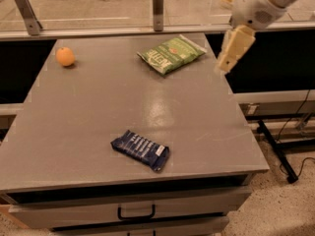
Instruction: Pick green jalapeno chip bag
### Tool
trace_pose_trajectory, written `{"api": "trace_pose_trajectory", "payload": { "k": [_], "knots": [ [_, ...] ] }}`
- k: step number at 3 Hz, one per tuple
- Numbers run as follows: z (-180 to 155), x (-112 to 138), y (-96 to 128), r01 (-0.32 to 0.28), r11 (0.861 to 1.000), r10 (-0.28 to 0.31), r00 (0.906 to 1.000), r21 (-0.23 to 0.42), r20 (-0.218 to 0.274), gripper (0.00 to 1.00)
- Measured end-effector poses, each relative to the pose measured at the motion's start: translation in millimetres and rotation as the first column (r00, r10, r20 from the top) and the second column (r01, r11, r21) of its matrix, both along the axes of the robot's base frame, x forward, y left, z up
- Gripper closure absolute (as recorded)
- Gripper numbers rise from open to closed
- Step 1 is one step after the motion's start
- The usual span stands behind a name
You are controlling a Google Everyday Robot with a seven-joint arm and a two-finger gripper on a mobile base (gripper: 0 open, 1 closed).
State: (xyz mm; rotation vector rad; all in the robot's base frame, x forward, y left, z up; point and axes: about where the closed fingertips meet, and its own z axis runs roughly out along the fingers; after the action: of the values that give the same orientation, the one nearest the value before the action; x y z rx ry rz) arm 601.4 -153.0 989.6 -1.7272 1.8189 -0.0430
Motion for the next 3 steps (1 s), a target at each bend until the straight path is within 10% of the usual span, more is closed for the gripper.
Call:
{"api": "trace_pose_trajectory", "payload": {
  "k": [1,3],
  "knots": [
    [-5.3,74.3,27.6,0.002,0.997,-0.005,0.9994,0.082,0.036,0.00],
    [-54.3,172.3,53.7,0.120,0.970,-0.109,0.9921,0.210,-0.063,0.00]
  ]
}}
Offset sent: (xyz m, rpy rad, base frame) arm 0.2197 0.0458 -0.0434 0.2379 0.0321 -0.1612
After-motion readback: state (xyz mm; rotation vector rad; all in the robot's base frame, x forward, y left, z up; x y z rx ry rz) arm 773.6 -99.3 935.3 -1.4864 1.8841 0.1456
